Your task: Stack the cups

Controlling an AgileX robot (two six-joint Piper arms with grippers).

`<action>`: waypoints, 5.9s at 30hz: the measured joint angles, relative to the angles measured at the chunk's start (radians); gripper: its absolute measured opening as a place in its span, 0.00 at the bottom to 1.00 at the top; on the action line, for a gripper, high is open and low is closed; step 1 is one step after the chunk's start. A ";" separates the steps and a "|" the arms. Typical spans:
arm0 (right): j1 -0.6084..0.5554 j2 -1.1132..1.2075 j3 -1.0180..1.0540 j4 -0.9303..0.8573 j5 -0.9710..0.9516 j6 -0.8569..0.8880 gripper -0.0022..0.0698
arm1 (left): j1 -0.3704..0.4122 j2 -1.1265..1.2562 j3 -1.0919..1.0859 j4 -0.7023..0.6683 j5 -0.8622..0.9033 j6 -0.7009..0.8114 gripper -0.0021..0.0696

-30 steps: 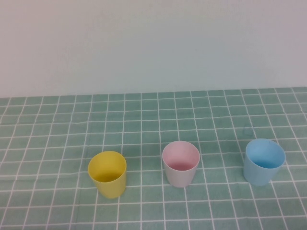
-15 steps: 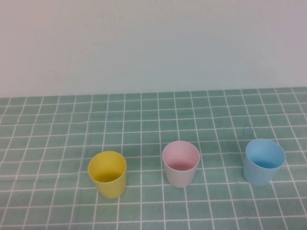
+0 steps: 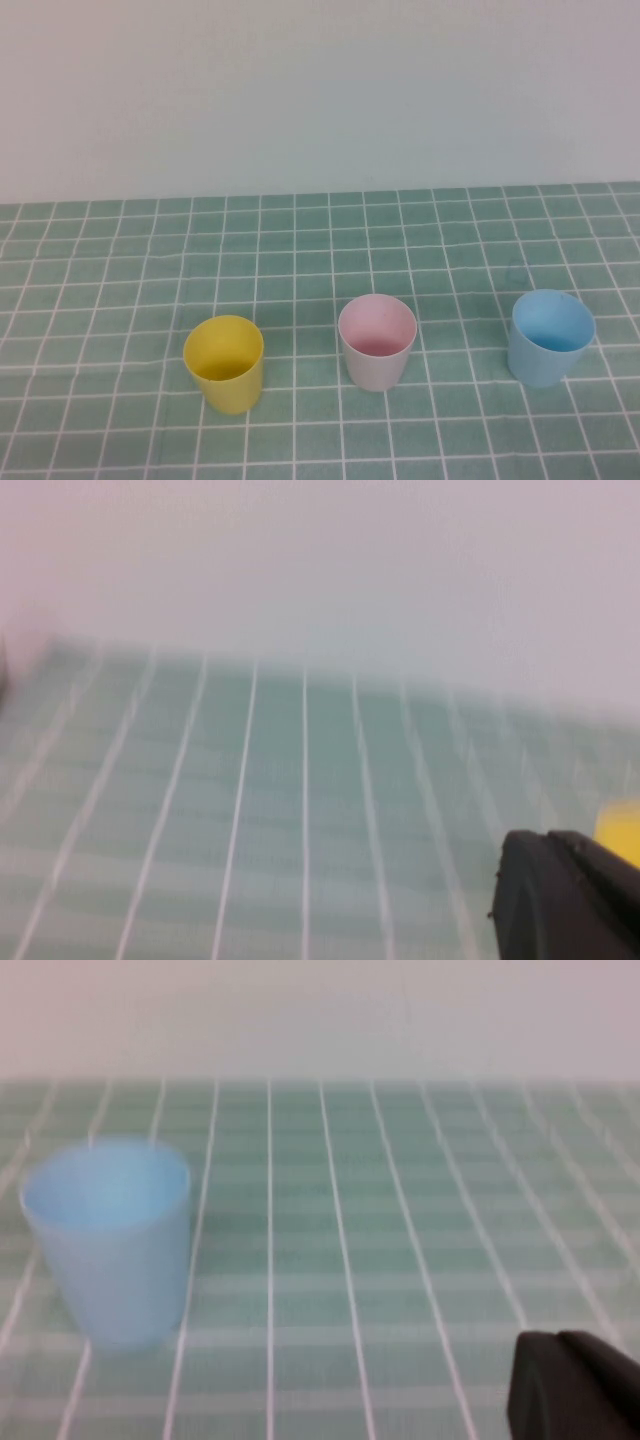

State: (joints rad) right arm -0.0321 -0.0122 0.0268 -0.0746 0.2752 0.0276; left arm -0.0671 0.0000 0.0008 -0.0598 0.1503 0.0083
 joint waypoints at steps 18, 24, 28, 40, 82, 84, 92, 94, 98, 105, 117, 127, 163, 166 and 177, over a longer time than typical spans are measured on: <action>0.000 0.000 0.002 0.000 -0.437 0.007 0.03 | 0.000 0.000 0.000 -0.072 -0.411 -0.046 0.02; 0.000 0.000 -0.006 0.068 -0.488 0.060 0.03 | 0.000 0.001 -0.090 -0.030 -0.426 -0.160 0.02; 0.000 0.000 -0.129 0.075 -0.426 0.086 0.03 | 0.000 0.001 -0.326 0.049 -0.184 -0.157 0.02; 0.000 0.270 -0.606 -0.015 0.102 0.082 0.03 | 0.000 0.330 -0.701 0.060 0.473 -0.142 0.02; 0.002 0.461 -0.716 0.322 0.772 -0.161 0.12 | -0.346 1.501 -1.100 0.110 0.704 -0.120 0.58; 0.002 0.461 -0.716 0.322 0.778 -0.161 0.18 | -0.348 1.533 -1.126 0.110 0.706 -0.125 0.58; 0.002 0.461 -0.716 0.326 0.828 -0.161 0.28 | -0.348 1.647 -1.191 0.105 0.732 -0.153 0.58; 0.002 0.461 -0.716 0.326 0.837 -0.161 0.28 | -0.348 1.662 -1.196 0.105 0.732 -0.153 0.58; 0.002 0.461 -0.716 0.328 0.846 -0.161 0.28 | -0.348 1.700 -1.196 0.105 0.730 -0.157 0.58; 0.002 0.461 -0.716 0.330 0.846 -0.161 0.28 | -0.348 1.740 -1.196 0.105 0.719 -0.172 0.58; 0.002 0.461 -0.716 0.330 0.846 -0.185 0.27 | -0.348 1.762 -1.196 0.116 0.690 -0.197 0.16; 0.002 0.461 -0.716 0.330 0.846 -0.194 0.27 | -0.348 1.738 -1.286 0.133 0.788 -0.197 0.05; 0.002 0.461 -0.716 0.312 0.803 -0.206 0.27 | -0.483 1.811 -1.607 -0.205 0.906 0.119 0.05; 0.002 0.461 -0.716 0.312 0.799 -0.206 0.27 | -0.483 1.818 -1.607 -0.198 0.878 0.117 0.05; 0.002 0.461 -0.716 0.310 0.787 -0.206 0.27 | -0.483 1.871 -1.607 -0.144 0.865 0.117 0.05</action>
State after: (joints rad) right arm -0.0304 0.4483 -0.6896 0.2355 1.0625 -0.1788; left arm -0.5501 1.8711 -1.6057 -0.2036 1.0155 0.1249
